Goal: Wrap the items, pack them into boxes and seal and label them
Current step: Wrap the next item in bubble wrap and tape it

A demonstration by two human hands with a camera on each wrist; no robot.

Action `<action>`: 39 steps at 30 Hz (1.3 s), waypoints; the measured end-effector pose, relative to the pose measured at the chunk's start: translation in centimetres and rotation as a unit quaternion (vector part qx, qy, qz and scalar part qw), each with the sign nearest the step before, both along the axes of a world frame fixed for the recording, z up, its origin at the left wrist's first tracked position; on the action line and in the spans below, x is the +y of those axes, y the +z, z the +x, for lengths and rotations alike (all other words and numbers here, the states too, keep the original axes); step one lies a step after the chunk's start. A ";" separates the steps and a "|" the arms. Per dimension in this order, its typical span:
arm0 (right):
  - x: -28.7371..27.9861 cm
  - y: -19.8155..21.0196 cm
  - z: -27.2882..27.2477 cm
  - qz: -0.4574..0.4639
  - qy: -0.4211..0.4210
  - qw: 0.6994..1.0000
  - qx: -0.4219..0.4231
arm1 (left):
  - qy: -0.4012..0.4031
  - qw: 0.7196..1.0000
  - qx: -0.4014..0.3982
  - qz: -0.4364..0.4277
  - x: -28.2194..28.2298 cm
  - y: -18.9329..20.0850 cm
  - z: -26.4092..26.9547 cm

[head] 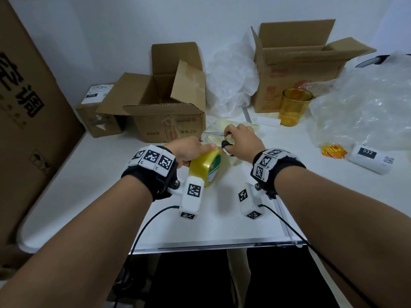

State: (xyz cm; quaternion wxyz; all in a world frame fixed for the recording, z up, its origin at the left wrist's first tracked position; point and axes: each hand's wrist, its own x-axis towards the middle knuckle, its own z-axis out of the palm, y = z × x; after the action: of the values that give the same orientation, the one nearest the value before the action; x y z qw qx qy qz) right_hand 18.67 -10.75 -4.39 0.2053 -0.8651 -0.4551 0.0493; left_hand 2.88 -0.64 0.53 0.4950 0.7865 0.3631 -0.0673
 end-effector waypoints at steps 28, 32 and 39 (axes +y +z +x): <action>0.3 2.3 0.1 -0.037 -0.053 0.997 0.046 | 0.028 0.993 0.020 -0.117 1.8 -1.7 -2.0; -0.4 4.6 -0.1 0.051 -0.018 0.982 0.179 | 0.045 0.993 -0.007 -0.106 1.3 -1.7 -1.9; -2.8 8.0 -1.1 -0.034 0.017 0.897 0.441 | 0.072 0.994 -0.016 -0.077 1.8 -2.8 -1.6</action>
State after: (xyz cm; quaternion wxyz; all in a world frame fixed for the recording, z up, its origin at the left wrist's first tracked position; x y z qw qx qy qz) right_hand 17.60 -13.53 3.60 0.3542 -0.7535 -0.3302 0.4446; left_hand 1.30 1.17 -2.30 0.5638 0.7186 0.4045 -0.0465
